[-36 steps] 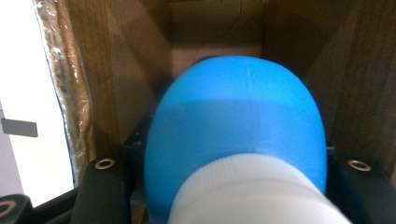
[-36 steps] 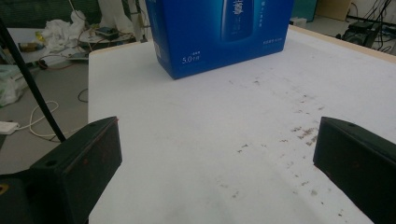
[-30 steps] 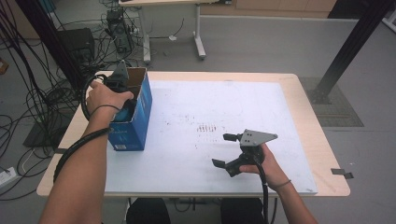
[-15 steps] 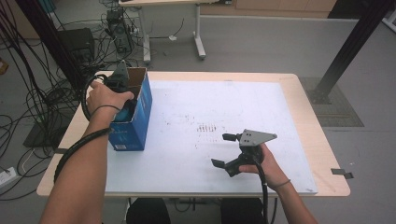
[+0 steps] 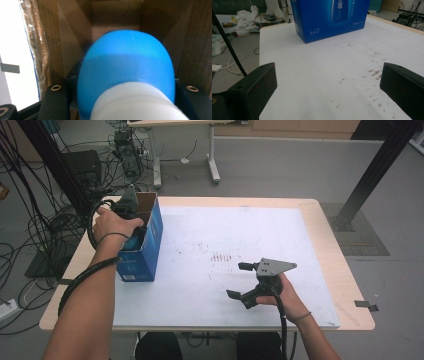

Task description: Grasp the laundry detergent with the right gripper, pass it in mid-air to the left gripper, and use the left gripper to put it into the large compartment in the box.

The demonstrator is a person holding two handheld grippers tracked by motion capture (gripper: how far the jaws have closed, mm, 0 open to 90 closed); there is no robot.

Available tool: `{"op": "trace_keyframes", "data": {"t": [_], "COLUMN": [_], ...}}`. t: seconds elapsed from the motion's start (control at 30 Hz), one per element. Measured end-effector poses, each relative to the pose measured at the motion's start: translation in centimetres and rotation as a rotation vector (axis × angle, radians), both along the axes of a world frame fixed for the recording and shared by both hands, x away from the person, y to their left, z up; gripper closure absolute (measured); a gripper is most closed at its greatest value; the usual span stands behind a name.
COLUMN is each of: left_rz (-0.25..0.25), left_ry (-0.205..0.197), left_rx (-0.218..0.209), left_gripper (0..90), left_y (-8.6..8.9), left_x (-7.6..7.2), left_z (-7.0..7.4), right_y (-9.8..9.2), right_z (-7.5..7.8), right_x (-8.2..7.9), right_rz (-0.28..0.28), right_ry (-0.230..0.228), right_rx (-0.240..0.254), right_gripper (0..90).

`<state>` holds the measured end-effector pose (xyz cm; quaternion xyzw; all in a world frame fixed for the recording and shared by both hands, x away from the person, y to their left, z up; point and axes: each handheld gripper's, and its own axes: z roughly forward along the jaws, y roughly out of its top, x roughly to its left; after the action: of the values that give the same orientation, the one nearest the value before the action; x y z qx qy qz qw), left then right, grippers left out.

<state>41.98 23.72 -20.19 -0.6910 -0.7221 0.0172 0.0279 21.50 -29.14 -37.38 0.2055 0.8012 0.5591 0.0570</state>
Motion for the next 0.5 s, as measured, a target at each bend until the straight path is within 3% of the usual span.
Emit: {"op": "trace_keyframes", "data": {"t": [0.5], "left_rz": [0.001], "left_ry": [-0.002], "left_rx": [0.000], "left_gripper": [39.3], "left_y": [0.00], "left_x": [-0.13], "left_z": [0.03], "right_y": [0.00], "right_z": [0.07], "right_x": [-0.05], "right_rz": [0.000], "right_ry": [-0.002], "right_rx": [-0.003], "right_gripper": [1.0]}}
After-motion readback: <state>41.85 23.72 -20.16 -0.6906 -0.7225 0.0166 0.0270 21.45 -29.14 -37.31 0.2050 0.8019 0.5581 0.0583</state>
